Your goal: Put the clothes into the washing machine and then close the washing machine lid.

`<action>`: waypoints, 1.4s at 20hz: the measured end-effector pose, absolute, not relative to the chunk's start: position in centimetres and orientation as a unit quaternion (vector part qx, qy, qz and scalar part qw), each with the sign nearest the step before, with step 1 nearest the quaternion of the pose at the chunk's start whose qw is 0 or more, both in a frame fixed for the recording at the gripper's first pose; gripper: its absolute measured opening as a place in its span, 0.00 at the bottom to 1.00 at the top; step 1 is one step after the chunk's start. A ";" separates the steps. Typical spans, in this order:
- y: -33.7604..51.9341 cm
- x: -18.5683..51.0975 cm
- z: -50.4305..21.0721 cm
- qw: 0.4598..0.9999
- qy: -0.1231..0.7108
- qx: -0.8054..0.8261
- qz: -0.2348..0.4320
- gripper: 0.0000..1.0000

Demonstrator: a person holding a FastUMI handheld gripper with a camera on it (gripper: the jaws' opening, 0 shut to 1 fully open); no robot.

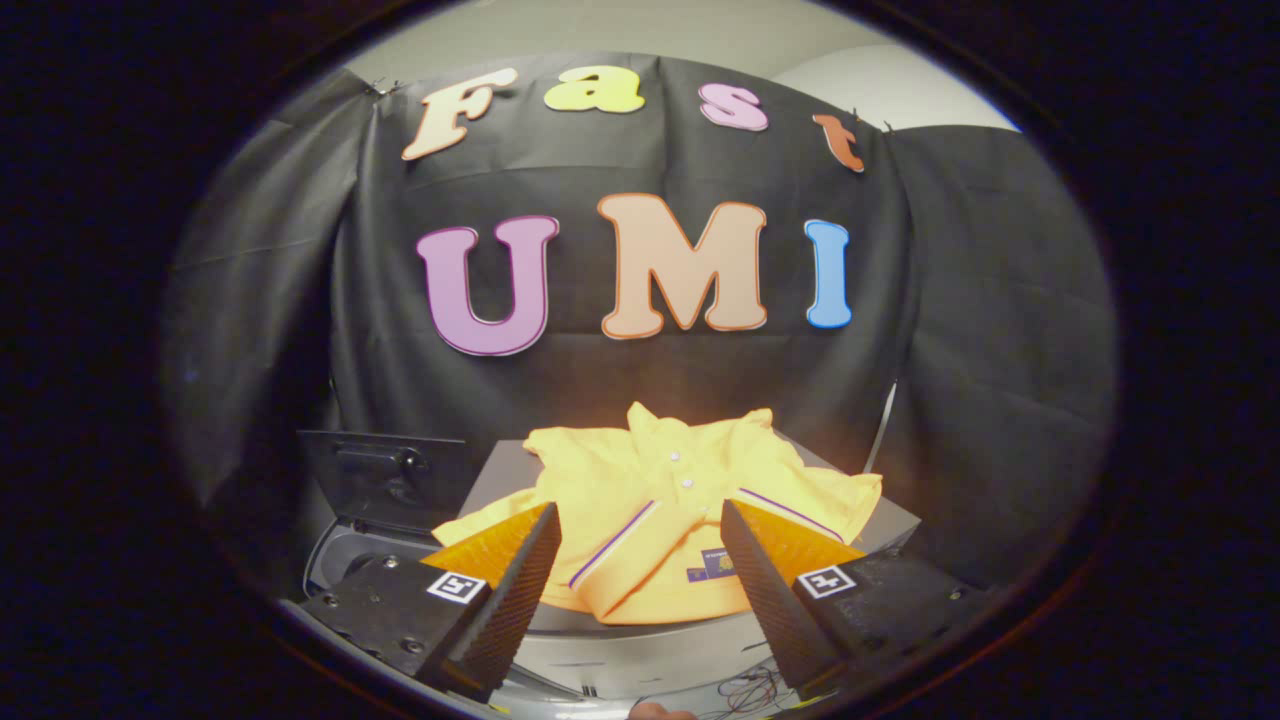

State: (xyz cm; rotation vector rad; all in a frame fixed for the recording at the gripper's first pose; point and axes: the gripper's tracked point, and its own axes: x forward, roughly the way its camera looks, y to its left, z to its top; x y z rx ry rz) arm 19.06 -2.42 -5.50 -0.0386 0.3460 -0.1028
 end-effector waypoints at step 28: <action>-6.0 27.8 -12.2 0.956 0.286 -0.037 -0.051 0.88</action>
